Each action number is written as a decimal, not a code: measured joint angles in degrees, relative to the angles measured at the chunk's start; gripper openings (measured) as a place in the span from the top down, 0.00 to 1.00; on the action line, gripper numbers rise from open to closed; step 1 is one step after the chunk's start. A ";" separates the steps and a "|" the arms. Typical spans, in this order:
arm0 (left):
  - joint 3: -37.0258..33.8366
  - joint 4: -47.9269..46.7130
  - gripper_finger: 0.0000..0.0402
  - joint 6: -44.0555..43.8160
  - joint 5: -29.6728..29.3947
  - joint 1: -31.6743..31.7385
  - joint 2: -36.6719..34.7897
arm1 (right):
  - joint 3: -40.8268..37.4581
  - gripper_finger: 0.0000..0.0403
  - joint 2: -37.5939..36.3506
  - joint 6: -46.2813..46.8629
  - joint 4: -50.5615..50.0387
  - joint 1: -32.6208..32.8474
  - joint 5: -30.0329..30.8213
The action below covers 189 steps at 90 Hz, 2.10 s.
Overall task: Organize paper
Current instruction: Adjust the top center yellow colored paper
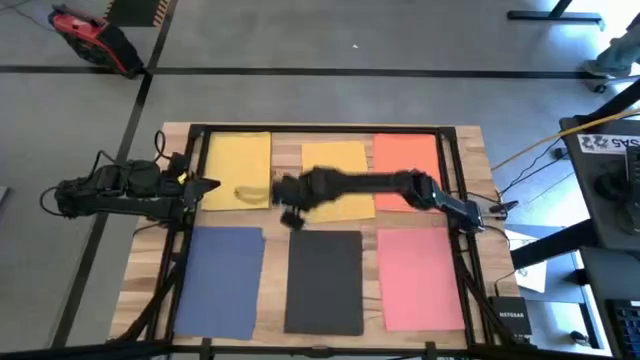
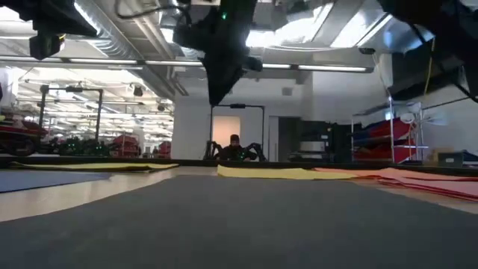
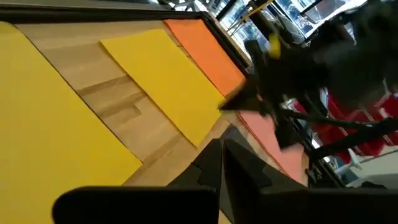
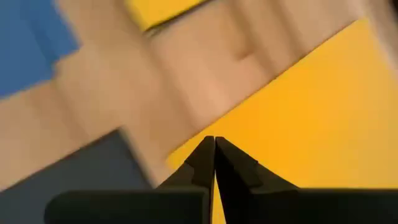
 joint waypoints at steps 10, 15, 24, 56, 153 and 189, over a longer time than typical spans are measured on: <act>0.00 0.12 1.00 -0.10 -1.21 0.00 0.00 | 0.00 1.00 -0.50 -4.77 5.78 -3.78 -3.66; 0.00 0.16 1.00 -0.10 -1.78 0.00 0.00 | 0.00 1.00 -0.50 -9.14 9.14 -5.04 -6.17; 0.00 0.89 1.00 -0.12 -2.77 0.00 0.00 | 0.00 1.00 -0.50 -17.14 13.29 -5.88 -12.33; 0.00 3.96 1.00 0.11 -8.02 0.04 0.00 | -5.12 1.00 -0.95 -29.85 23.43 -6.00 -24.44; 0.00 -7.73 1.00 -3.50 -13.21 0.04 0.13 | -53.07 1.00 -22.91 13.21 38.57 -9.85 -2.54; 0.00 -7.79 1.00 -4.71 -13.48 0.04 0.13 | -53.08 1.00 -14.78 7.29 38.14 -13.94 -6.90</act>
